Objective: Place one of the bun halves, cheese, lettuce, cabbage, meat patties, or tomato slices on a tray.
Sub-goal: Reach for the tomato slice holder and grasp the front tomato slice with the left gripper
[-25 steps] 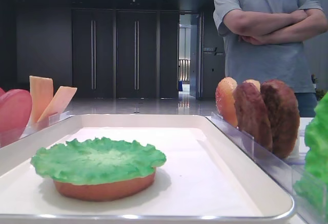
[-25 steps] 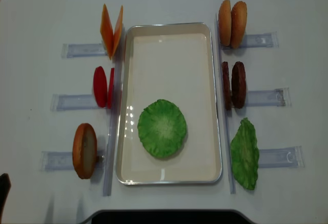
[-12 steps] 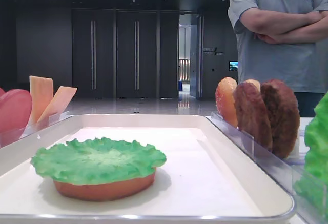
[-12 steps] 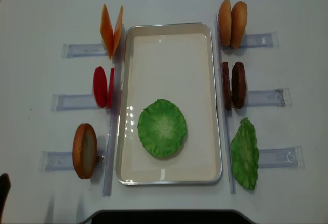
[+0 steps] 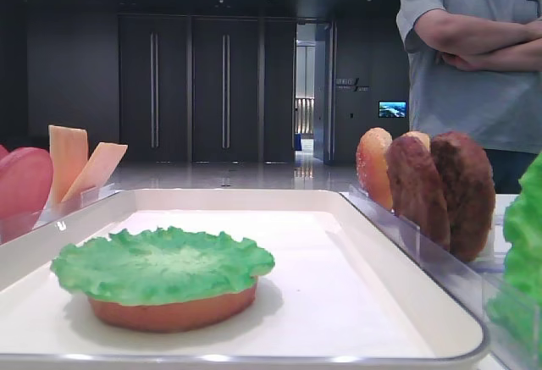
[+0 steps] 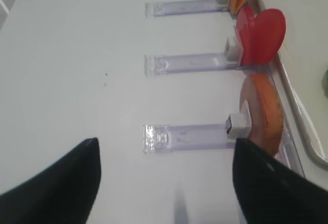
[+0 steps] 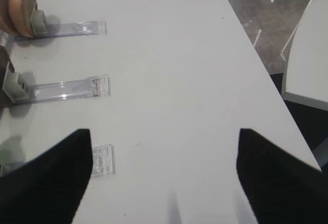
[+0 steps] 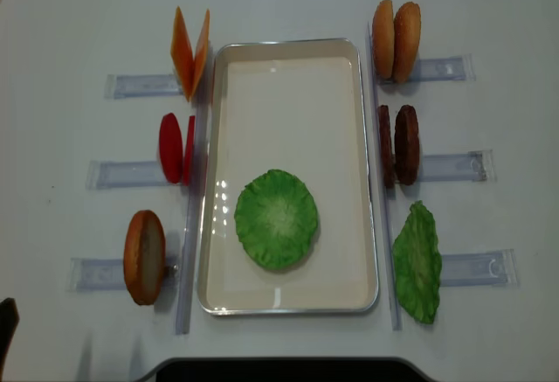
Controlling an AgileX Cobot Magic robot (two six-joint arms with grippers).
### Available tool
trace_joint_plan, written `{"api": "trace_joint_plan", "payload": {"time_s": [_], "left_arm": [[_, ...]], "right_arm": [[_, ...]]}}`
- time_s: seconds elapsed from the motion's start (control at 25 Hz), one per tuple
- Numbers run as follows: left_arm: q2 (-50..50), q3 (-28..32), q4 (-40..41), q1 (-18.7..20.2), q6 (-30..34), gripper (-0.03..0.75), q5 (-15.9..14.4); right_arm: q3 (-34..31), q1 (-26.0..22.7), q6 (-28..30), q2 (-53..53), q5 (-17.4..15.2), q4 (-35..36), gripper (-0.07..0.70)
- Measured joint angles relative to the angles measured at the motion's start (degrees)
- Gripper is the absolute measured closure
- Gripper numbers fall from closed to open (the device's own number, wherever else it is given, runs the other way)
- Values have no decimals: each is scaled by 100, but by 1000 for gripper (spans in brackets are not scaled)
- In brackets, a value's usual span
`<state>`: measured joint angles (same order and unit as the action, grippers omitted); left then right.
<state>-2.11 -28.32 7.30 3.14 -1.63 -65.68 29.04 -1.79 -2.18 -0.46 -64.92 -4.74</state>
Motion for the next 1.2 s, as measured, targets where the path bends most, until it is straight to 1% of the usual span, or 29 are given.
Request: {"api": "trace_joint_plan", "payload": {"time_s": [0.16, 0.2, 0.24, 0.44, 0.88, 1.04, 1.12, 1.2], "left_arm": [[-714, -365, 0, 0, -132, 108, -480], [-895, -456, 0, 0, -157, 108, -573], [-1124, -573, -6, 0, -191, 108, -593], [-2284, -1125, -112, 0, -360, 114, -605], [-4905, -1962, -71, 0, -370, 114, -588], [-5809, -2259, -60, 0, -370, 115, -477], [-6217, -2494, -31, 0, -346, 115, -389], [-6608, -2776, 34, 0, -342, 115, -367]], "right_arm": [[0, 0, 0, 0, 0, 0, 83], [0, 0, 0, 0, 0, 0, 83], [0, 0, 0, 0, 0, 0, 83], [0, 0, 0, 0, 0, 0, 83], [0, 0, 0, -3, 0, 0, 83], [0, 0, 0, -3, 0, 0, 83], [0, 0, 0, -3, 0, 0, 83], [0, 0, 0, -3, 0, 0, 83]]}}
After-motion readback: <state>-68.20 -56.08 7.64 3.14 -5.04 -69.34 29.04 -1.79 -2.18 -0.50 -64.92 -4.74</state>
